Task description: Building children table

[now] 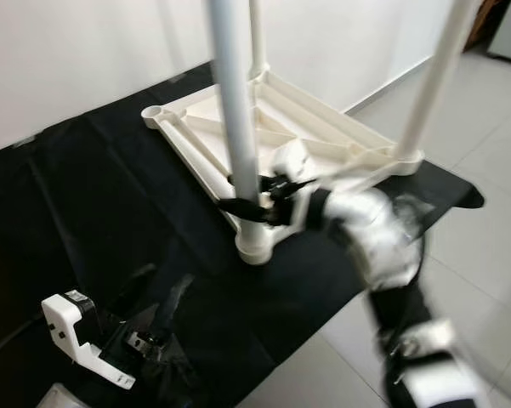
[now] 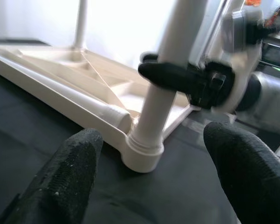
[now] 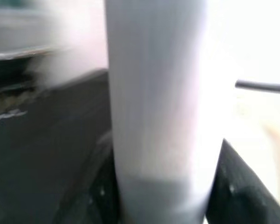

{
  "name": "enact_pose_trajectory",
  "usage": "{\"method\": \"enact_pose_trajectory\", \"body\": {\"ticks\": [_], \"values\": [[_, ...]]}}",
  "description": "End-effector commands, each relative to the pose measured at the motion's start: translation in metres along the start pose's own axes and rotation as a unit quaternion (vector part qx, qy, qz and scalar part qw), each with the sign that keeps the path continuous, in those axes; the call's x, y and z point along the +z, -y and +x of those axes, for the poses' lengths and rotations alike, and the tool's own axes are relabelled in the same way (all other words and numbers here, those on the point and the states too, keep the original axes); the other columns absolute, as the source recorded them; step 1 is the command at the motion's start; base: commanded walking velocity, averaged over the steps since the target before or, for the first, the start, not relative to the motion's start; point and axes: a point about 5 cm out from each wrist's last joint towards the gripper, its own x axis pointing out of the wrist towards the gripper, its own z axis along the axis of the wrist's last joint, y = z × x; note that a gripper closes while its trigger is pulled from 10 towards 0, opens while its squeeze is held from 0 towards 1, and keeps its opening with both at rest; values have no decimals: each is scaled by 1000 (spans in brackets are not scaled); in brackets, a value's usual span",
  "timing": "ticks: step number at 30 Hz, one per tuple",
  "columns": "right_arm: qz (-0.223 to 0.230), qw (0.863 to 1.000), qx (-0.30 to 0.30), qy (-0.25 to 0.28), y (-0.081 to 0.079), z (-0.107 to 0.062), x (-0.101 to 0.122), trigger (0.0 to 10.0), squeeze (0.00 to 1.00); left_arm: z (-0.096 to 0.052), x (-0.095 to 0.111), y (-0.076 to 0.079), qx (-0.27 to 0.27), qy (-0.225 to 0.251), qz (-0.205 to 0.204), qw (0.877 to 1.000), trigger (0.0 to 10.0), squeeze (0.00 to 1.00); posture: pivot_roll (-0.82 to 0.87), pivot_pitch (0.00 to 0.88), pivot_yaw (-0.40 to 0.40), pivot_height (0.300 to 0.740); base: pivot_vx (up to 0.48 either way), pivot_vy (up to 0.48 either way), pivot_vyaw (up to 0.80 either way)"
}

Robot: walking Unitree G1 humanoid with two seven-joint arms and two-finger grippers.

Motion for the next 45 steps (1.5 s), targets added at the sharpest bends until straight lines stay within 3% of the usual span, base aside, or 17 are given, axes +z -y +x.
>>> {"method": "enact_pose_trajectory", "body": {"ticks": [1,3,8,9,10,11,12,14,16,20,21,22,23,31,32,40,45], "values": [[16,993,-71,-95,11,-11,-33,0,0,-4,-2,-4,6,-13,-1,1000,10000,0,-39,221,113,740,0,0,0],[16,982,-152,-113,-14,-20,-42,0,0,-2,-3,-9,3,-16,-2,1000,10000,0,-52,196,132,740,0,0,0],[8,988,-117,-97,-20,-11,-38,0,0,-1,-4,-11,1,-19,-2,1000,10000,0,-48,187,125,740,0,0,0],[7,990,-105,-91,-20,-8,-35,9725,0,-1,-4,-11,2,-18,-1,1000,10000,0,-48,187,124,740,0,0,0],[11,993,-79,-84,-23,-6,-32,10000,0,-1,-4,-12,4,-16,0,1000,10000,0,-52,184,126,740,0,0,0],[13,995,-60,-79,-25,-5,-30,10000,0,-1,-4,-12,5,-15,0,1000,10000,0,-52,184,126,740,0,0,0],[19,997,-37,-72,-30,-5,-25,10000,1000,-1,-4,-12,6,-15,0,1000,10000,0,-51,182,126,740,0,0,0],[19,997,-37,-72,-30,-5,-25,10000,1000,-1,-4,-12,6,-15,0,1000,10000,0,-51,182,126,740,0,0,0],[19,998,45,-28,-28,-1,-10,10000,1000,0,-5,-11,4,-15,-1,1000,10000,0,-51,180,130,740,0,0,0],[-2,992,124,3,-24,-2,1,10000,1000,0,-5,-10,2,-16,-3,1000,10000,0,-49,179,133,740,0,0,0],[-23,986,168,6,-21,-3,4,10000,698,-1,-5,-10,1,-16,-4,1000,10000,0,-45,177,134,740,0,0,0],[-23,986,168,6,-21,-3,4,10000,698,-1,-5,-10,1,-16,-4,1000,10000,0,-45,177,134,740,0,0,0],[-39,980,197,4,-18,-4,5,10000,0,-1,-6,-9,0,-16,-4,1000,10000,0,-41,177,133,740,0,0,0],[-63,951,302,-5,5,2,16,10000,0,-3,-6,-4,-1,-19,-7,1000,10000,0,-24,180,132,740,0,0,0],[-53,947,317,-1,9,5,19,0,0,-4,-6,-4,-2,-20,-7,1000,10000,0,-22,183,132,740,0,0,0],[-47,938,343,3,15,6,21,0,0,-5,-5,-2,-2,-22,-8,1000,10000,0,-20,194,135,740,0,0,0],[-59,958,280,-3,23,3,15,0,0,-5,-4,-3,-3,-22,-9,1000,10000,0,-27,196,134,740,0,0,0]]}}
